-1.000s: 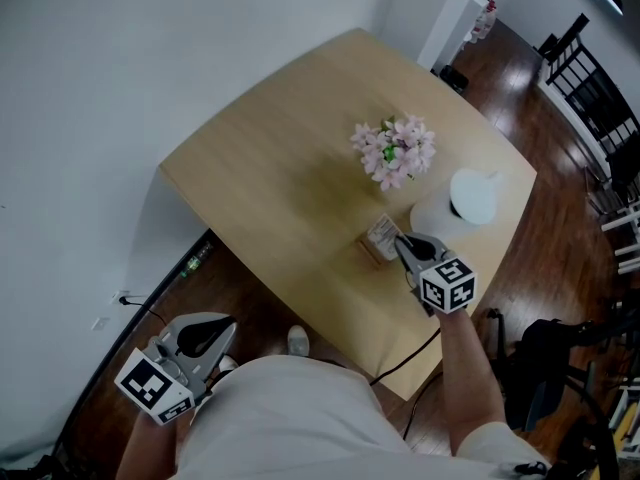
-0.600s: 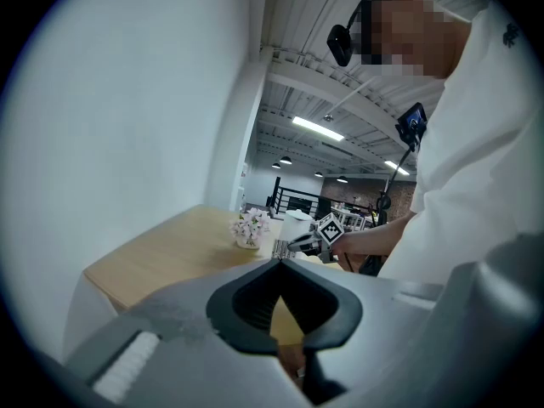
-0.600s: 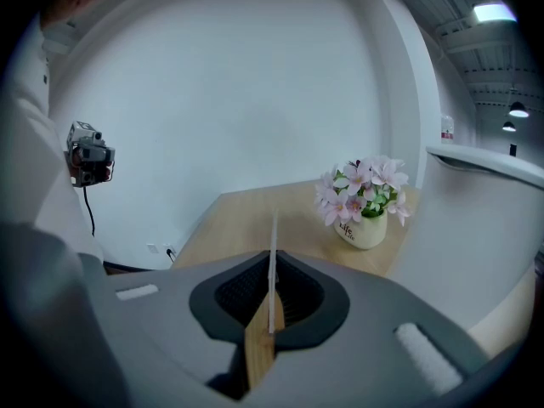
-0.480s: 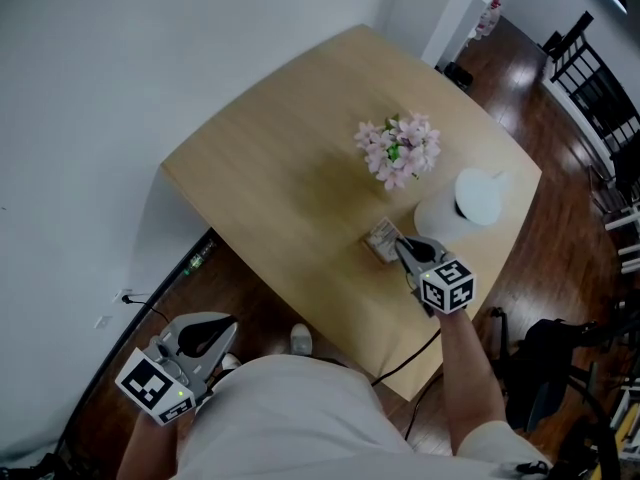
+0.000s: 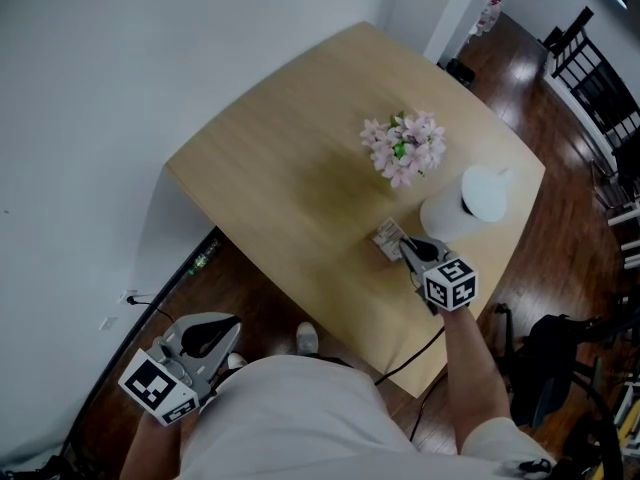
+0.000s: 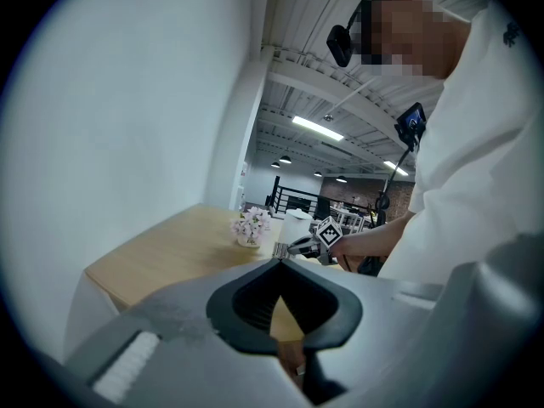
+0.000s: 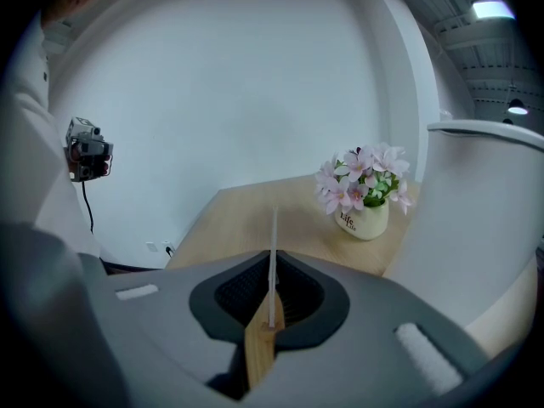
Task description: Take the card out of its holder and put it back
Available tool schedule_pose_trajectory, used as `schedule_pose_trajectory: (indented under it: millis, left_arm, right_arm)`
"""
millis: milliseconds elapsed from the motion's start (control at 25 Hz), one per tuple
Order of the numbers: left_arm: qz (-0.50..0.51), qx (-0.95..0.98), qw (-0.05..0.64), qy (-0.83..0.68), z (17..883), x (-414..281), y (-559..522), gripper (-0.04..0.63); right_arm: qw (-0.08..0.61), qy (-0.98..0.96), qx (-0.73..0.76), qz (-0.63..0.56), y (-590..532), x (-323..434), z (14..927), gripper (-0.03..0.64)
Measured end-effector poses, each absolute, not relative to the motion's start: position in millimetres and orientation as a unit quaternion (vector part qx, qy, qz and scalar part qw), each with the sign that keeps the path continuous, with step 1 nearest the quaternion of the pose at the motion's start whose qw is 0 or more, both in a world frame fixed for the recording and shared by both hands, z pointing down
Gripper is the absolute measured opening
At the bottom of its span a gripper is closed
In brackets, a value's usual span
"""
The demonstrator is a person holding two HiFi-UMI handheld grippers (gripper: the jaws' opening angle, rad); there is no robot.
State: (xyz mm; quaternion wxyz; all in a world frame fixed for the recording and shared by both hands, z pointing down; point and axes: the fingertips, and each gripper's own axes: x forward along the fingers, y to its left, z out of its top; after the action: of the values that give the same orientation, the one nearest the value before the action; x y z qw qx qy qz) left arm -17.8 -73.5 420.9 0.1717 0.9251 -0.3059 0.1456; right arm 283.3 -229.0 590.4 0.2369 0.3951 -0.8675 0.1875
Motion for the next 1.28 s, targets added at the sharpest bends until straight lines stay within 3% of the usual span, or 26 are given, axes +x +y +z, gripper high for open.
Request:
schedule_pose_trajectory:
  millis: [280, 520, 760, 1280]
  left_arm:
    - [0.146, 0.927, 0.171, -0.301, 417, -34, -72, 0.005]
    - [0.144, 0.935, 0.170, -0.275, 417, -48, -62, 0.005]
    - [0.140, 0.952, 0.157, -0.223, 414, -74, -45, 0.005]
    - [0.132, 0.982, 0.106, -0.085, 393, -169, 25, 0.005]
  right_arm:
    - [0.242, -0.851, 0.433, 0.173, -230, 287, 589, 0.031]
    - [0.237, -0.828, 0.487, 0.145, -229, 287, 562, 0.147]
    - [0.218, -0.793, 0.556, 0.116, -182, 275, 514, 0.181]
    - [0.165, -0.737, 0.635, 0.161, 81, 106, 466, 0.184]
